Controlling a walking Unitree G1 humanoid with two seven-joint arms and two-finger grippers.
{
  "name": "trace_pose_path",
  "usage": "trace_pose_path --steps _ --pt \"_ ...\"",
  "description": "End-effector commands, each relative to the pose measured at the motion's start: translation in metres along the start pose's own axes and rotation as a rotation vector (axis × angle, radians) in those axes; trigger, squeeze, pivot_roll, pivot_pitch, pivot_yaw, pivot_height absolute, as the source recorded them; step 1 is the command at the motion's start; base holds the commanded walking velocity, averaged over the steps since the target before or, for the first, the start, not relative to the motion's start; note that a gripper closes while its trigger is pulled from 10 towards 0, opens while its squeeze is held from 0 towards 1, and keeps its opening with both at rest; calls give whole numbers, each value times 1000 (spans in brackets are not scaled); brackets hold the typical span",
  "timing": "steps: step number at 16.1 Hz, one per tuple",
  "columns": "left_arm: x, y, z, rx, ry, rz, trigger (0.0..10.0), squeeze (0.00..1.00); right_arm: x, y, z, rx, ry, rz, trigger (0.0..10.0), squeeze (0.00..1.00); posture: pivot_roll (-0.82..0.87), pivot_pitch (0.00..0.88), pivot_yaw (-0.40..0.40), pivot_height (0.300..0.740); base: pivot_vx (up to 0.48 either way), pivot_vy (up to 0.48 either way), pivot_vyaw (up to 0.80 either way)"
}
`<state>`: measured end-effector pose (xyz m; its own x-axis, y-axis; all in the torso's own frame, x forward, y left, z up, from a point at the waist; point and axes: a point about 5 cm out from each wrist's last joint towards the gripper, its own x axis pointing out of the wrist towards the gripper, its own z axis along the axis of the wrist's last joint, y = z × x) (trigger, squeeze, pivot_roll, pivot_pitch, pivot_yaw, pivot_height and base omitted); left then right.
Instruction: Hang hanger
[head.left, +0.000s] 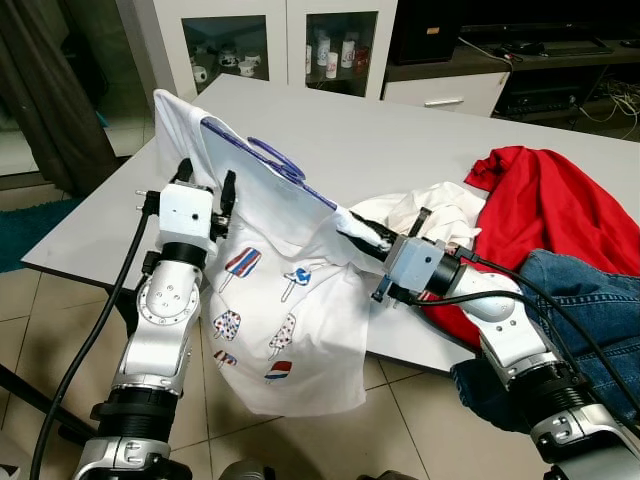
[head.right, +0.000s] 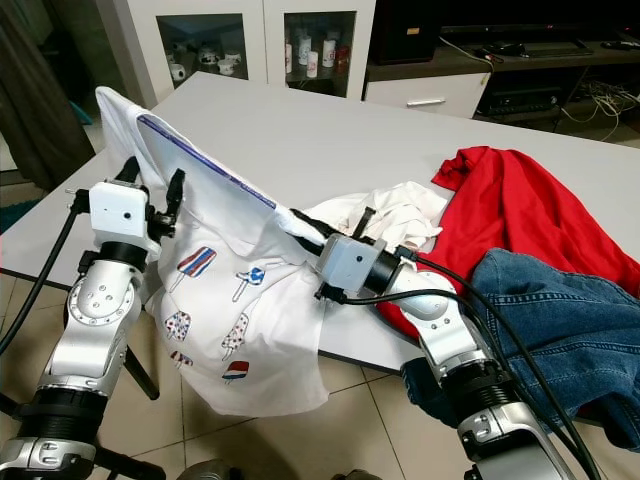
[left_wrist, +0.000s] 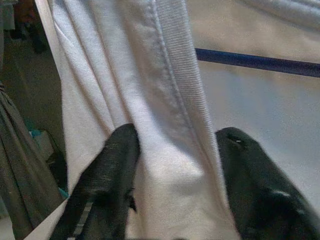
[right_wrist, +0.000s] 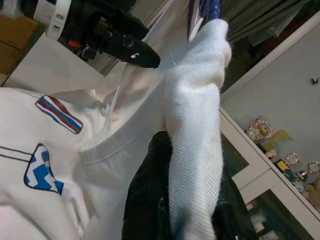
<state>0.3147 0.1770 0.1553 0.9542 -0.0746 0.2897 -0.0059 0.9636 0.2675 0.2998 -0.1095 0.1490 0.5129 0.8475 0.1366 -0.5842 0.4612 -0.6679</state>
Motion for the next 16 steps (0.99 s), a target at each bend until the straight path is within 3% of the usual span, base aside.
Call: trace_pose_path --steps 1,11,16 --pt "2 -2 3 -2 -5 -17 0 0 0 -4 6 -9 -41 -4 10000 0 44 0 -4 740 0 0 0" --pt "0 -3 3 -14 -5 -24 0 0 -12 5 -2 82 13 123 10000 0 46 0 -5 740 0 0 0" --pt "1 -5 3 -16 -5 -30 0 0 -12 1 -1 102 16 100 10000 0 42 0 -5 740 0 0 0"
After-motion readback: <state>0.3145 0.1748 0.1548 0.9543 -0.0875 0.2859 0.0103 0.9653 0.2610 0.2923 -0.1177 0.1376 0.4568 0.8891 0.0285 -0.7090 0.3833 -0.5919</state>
